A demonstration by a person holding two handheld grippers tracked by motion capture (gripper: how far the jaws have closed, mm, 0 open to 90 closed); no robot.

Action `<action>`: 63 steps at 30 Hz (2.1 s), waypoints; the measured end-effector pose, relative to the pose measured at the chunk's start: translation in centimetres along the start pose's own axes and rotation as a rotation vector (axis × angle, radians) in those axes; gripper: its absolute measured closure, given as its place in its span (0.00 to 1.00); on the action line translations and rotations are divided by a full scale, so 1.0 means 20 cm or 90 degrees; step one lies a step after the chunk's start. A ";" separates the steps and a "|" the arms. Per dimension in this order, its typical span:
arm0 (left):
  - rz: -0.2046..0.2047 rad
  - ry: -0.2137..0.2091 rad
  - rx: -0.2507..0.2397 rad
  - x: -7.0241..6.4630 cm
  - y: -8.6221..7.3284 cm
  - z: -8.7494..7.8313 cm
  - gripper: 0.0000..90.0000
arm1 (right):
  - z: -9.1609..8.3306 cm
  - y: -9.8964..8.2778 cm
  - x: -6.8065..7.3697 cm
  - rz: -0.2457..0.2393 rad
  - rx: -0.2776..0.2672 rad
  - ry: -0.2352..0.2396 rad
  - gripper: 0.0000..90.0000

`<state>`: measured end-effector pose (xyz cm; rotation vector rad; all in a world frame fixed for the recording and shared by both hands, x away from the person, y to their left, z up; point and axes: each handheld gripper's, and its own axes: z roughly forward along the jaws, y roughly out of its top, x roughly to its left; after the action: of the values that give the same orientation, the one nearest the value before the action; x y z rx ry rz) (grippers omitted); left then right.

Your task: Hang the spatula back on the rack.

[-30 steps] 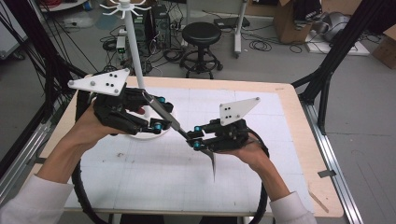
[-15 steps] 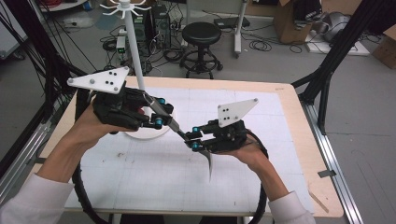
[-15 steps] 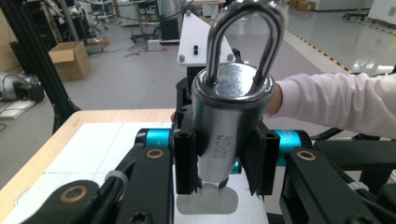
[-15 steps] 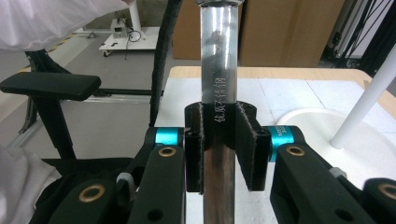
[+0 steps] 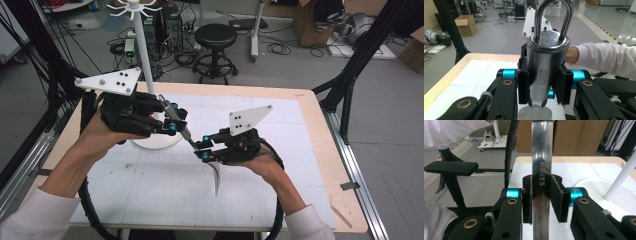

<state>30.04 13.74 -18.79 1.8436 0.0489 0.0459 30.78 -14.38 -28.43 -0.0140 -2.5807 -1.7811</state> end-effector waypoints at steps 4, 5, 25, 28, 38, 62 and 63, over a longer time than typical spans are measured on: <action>0.003 0.017 0.006 0.00 0.02 -0.01 0.76 | 0.00 0.00 0.01 0.006 0.004 -0.008 0.68; 0.006 0.021 0.009 0.00 0.02 -0.02 0.76 | -0.01 0.00 0.01 0.011 0.006 -0.014 0.66; -0.009 0.095 0.069 0.04 0.05 -0.18 0.76 | -0.16 -0.14 0.05 0.041 0.049 -0.108 0.00; -0.011 0.107 0.078 0.05 0.05 -0.21 0.76 | -0.20 -0.17 0.05 0.045 0.049 -0.123 0.00; -0.032 0.134 0.088 0.09 0.03 -0.31 0.76 | -0.29 -0.29 0.05 0.071 0.029 -0.168 0.00; -0.081 0.252 0.107 0.23 0.02 -0.57 0.76 | -0.47 -0.55 0.08 0.135 0.030 -0.258 0.00; -0.082 0.256 0.109 0.24 0.03 -0.57 0.76 | -0.47 -0.55 0.08 0.135 0.029 -0.262 0.00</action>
<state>34.15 24.84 -15.13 1.9720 0.4651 0.3303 28.98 -27.06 -35.44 -0.6964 -2.7425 -1.7968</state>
